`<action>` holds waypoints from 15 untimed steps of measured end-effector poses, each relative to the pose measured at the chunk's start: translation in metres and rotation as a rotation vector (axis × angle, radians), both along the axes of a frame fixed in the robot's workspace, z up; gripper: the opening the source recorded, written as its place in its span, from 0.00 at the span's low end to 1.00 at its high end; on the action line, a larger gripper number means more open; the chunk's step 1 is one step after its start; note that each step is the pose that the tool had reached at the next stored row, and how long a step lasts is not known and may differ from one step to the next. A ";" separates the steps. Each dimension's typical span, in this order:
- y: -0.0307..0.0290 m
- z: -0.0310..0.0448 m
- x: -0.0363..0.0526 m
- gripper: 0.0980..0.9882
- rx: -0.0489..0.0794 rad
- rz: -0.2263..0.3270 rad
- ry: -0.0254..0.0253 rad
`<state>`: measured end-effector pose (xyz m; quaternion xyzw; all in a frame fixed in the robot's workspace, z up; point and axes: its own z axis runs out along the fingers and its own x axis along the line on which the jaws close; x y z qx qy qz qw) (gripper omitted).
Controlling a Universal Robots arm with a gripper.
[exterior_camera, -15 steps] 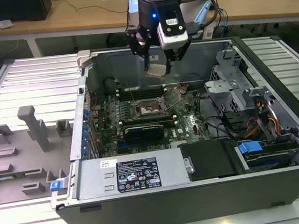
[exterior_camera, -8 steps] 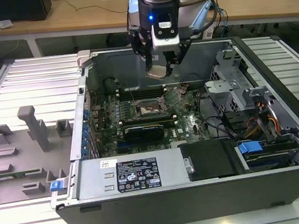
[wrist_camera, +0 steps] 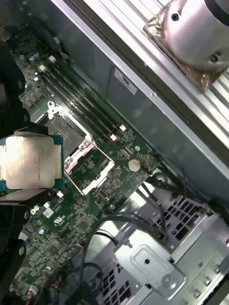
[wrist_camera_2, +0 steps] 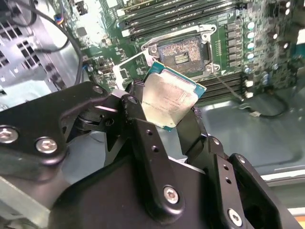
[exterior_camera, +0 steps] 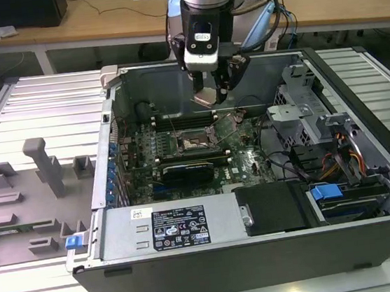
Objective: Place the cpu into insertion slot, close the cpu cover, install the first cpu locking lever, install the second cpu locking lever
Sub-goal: 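Place the cpu into insertion slot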
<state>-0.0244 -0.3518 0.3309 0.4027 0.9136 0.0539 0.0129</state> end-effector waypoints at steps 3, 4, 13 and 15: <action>0.0000 -0.0014 0.0000 0.49 0.000 -0.057 0.0000; 0.0000 -0.0019 0.0000 0.49 0.000 -0.077 0.0000; 0.0000 -0.0064 0.0000 0.49 0.000 -0.266 0.0000; 0.0000 -0.0072 0.0000 0.49 0.000 -0.302 0.0000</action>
